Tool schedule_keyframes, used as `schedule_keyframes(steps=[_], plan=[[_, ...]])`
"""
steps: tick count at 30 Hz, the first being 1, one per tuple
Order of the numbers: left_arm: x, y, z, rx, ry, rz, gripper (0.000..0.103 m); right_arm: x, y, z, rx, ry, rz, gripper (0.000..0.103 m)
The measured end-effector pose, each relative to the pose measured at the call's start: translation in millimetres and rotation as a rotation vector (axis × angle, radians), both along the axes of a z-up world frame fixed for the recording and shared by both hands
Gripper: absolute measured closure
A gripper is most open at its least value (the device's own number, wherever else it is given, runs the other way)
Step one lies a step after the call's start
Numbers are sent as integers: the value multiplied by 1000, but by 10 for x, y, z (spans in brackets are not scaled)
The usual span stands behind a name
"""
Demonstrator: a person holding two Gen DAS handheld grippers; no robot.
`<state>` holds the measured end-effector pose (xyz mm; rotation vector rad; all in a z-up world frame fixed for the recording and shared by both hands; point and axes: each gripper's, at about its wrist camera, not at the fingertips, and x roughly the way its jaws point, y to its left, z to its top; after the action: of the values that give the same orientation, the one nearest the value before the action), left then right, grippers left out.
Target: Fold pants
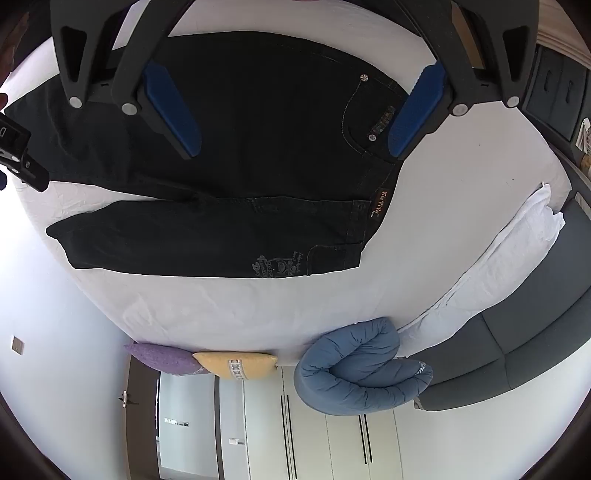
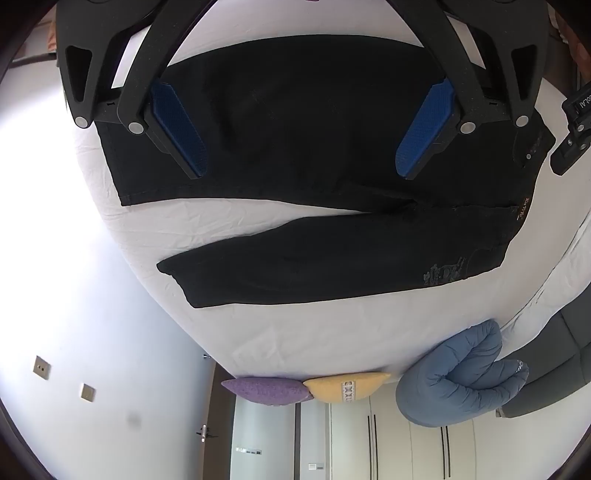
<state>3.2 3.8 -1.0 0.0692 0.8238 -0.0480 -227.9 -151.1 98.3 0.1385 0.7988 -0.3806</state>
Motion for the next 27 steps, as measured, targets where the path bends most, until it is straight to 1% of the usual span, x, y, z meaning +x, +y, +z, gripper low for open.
schedule_keyframes(steps=[1, 2, 7, 13, 17, 27], plan=[[18, 19, -4, -7, 6, 0, 0, 1, -1, 0, -2, 1, 1, 0], [-44, -27, 1, 29, -35, -1, 0, 0, -4, 0, 0, 2, 1, 0], [-37, -46, -6, 36, -28, -1, 0, -26, -37, 5, 3, 1, 0, 0], [-55, -44, 24, 36, -31, 0, 0, -92, 100, -163, -3, 9, 3, 0], [-34, -23, 22, 36, -29, 2, 0, 12, 77, -136, -8, 23, 10, 0], [-28, -17, 0, 38, -30, 2, 0, -3, 93, -214, 0, 24, 3, 0]])
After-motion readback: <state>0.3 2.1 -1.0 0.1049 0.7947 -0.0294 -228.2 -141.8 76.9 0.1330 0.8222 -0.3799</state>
